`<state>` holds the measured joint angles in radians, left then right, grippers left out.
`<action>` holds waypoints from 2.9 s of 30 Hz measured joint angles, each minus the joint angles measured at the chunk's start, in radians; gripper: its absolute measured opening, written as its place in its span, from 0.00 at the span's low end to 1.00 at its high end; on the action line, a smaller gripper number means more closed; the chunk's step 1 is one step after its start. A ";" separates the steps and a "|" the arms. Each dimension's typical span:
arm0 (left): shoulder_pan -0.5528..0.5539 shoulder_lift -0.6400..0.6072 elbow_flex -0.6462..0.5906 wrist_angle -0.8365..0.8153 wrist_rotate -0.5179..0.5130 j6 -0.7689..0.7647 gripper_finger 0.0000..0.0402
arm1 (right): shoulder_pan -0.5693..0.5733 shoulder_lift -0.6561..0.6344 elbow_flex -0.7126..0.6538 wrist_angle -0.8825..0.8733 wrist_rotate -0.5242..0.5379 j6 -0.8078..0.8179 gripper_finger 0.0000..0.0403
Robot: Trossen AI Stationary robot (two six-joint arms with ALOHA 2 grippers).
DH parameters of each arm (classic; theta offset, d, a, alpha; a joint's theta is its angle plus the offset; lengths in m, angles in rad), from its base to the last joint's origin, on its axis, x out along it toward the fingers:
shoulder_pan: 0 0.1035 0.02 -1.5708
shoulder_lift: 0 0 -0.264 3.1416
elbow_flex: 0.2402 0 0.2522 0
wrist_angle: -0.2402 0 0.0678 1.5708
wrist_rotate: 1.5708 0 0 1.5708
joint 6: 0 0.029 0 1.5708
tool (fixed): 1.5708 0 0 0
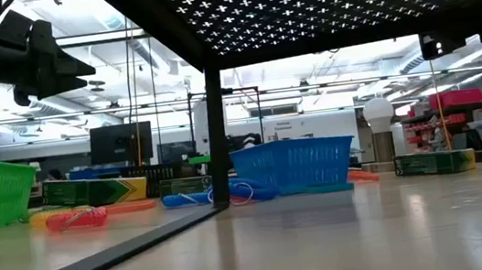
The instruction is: Pick & Place Office Desk Supplies
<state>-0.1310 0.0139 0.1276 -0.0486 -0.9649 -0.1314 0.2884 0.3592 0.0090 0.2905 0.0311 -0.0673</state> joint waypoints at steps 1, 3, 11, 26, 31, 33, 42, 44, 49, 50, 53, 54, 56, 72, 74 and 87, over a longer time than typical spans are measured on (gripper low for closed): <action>0.000 0.000 0.000 0.000 0.000 0.000 0.57 | 0.000 0.000 0.000 0.000 0.000 0.000 0.39; 0.000 0.000 0.000 0.000 0.000 0.000 0.57 | 0.000 0.000 0.000 0.000 0.000 0.000 0.39; 0.000 0.000 0.000 0.000 0.000 0.000 0.57 | 0.000 0.000 0.000 0.000 0.000 0.000 0.39; 0.000 0.000 0.000 0.000 0.000 0.000 0.57 | 0.000 0.000 0.000 0.000 0.000 0.000 0.39; 0.000 0.000 0.000 0.000 0.000 0.000 0.57 | 0.000 0.000 0.000 0.000 0.000 0.000 0.39; 0.000 0.000 0.000 0.000 0.000 0.000 0.57 | 0.000 0.000 0.000 0.000 0.000 0.000 0.39; 0.000 0.000 0.000 0.000 0.000 0.000 0.57 | 0.000 0.000 0.000 0.000 0.000 0.000 0.39; 0.000 0.000 0.000 0.000 0.000 0.000 0.57 | 0.000 0.000 0.000 0.000 0.000 0.000 0.39; 0.000 0.000 0.000 0.000 0.000 0.000 0.57 | 0.000 0.000 0.000 0.000 0.000 0.000 0.39; 0.000 0.000 0.000 0.000 0.000 0.000 0.57 | 0.000 0.000 0.000 0.000 0.000 0.000 0.39; 0.000 0.000 0.000 0.000 0.000 0.000 0.57 | 0.000 0.000 0.000 0.000 0.000 0.000 0.39; 0.000 0.000 0.000 0.000 0.000 0.000 0.57 | 0.000 0.000 0.000 0.000 0.000 0.000 0.39; 0.000 0.000 0.000 0.000 0.000 0.000 0.57 | 0.000 0.000 0.000 0.000 0.000 0.000 0.39; 0.000 0.000 0.000 0.000 0.000 0.000 0.57 | 0.000 0.000 0.000 0.000 0.000 0.000 0.39; 0.000 0.000 0.000 0.000 0.000 0.000 0.57 | 0.000 0.000 0.000 0.000 0.000 0.000 0.39; 0.000 0.000 0.000 0.000 0.004 0.046 0.57 | 0.000 0.000 0.000 0.000 0.000 0.000 0.39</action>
<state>-0.1307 0.0139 0.1276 -0.0486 -0.9611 -0.0857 0.2885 0.3595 0.0090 0.2908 0.0311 -0.0673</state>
